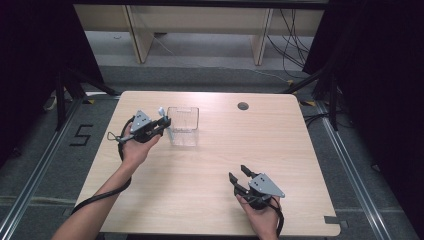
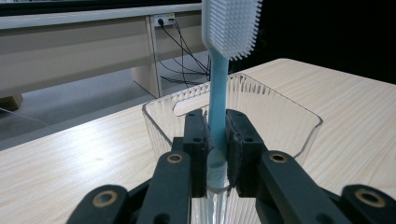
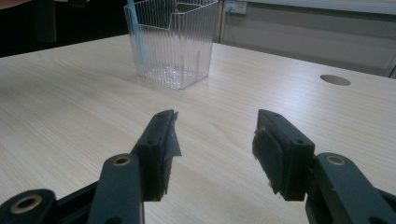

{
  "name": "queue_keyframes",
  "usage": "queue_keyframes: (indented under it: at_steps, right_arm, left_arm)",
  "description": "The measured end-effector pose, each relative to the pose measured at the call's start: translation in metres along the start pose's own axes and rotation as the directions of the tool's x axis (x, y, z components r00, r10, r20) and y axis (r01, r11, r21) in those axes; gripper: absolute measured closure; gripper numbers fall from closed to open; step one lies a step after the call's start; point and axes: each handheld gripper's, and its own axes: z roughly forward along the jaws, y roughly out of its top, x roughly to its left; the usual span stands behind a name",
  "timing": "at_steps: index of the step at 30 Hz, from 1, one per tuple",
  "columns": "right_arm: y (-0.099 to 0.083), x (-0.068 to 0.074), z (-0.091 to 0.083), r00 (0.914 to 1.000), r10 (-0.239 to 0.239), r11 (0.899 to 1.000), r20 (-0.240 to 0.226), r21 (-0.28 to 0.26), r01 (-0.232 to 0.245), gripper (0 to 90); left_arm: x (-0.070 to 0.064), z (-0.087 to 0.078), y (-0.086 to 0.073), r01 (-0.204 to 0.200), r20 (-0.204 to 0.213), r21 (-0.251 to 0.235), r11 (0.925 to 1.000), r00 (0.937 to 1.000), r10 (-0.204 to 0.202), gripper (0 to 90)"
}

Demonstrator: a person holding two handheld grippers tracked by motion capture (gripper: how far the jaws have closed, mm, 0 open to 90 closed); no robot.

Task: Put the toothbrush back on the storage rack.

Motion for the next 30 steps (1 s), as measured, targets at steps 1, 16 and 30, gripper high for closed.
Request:
queue_keyframes:
  at_steps: [1, 16, 30]
  right_arm:
    - [0.0000, 0.0000, 0.0000, 1.0000, -0.001, 1.000, 0.000, -0.001, 0.001, 48.7]
    - [-0.0002, 0.0007, 0.0001, 0.9999, 0.009, 1.000, -0.006, 0.005, -0.009, 48.6]
    - [-0.0002, 0.0008, 0.0000, 0.9999, 0.009, 1.000, -0.006, 0.005, -0.009, 48.6]
  left_arm:
    - [-0.0001, 0.0001, -0.0002, 0.002, 0.000, 0.001, 1.0000, 1.0000, -0.002, 78.7]
    - [0.0001, 0.0011, -0.0029, 0.006, -0.002, 0.010, 0.9999, 1.0000, -0.006, 78.5]
    - [0.0007, -0.0001, -0.0055, 0.008, -0.015, 0.016, 0.9998, 0.9999, -0.007, 75.5]
